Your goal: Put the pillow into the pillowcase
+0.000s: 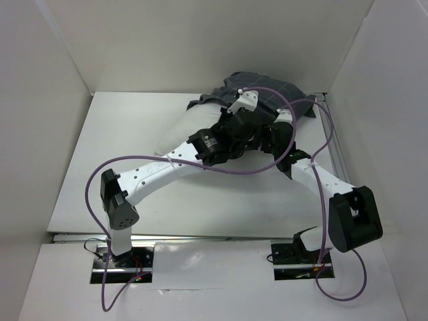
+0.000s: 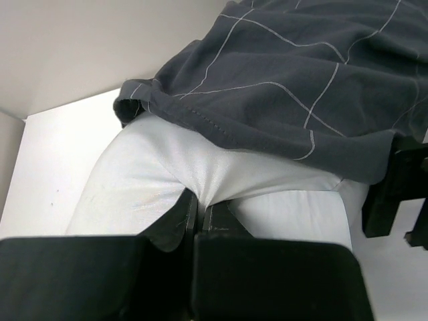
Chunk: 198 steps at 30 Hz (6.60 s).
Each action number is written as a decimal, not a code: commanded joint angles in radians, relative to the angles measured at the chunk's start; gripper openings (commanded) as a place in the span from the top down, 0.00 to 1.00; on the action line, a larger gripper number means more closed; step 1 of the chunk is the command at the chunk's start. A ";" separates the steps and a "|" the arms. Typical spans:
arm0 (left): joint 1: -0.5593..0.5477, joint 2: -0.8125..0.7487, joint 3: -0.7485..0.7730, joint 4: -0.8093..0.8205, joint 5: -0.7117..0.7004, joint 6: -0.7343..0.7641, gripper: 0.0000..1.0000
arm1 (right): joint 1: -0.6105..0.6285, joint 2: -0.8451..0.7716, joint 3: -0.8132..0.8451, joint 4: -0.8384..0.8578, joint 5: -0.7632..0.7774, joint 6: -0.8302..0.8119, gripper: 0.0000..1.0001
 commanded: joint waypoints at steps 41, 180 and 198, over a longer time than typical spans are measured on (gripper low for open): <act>0.105 0.074 -0.025 -0.032 0.150 -0.279 1.00 | 0.083 -0.502 0.223 -0.428 -0.842 -0.121 0.00; 0.037 -0.658 -0.592 -0.133 0.301 -0.423 0.00 | 0.606 -0.548 0.269 -0.695 0.528 0.328 0.00; 0.367 -0.103 -0.353 0.166 0.777 -0.271 0.17 | 0.075 0.121 0.550 -0.688 0.229 0.287 0.00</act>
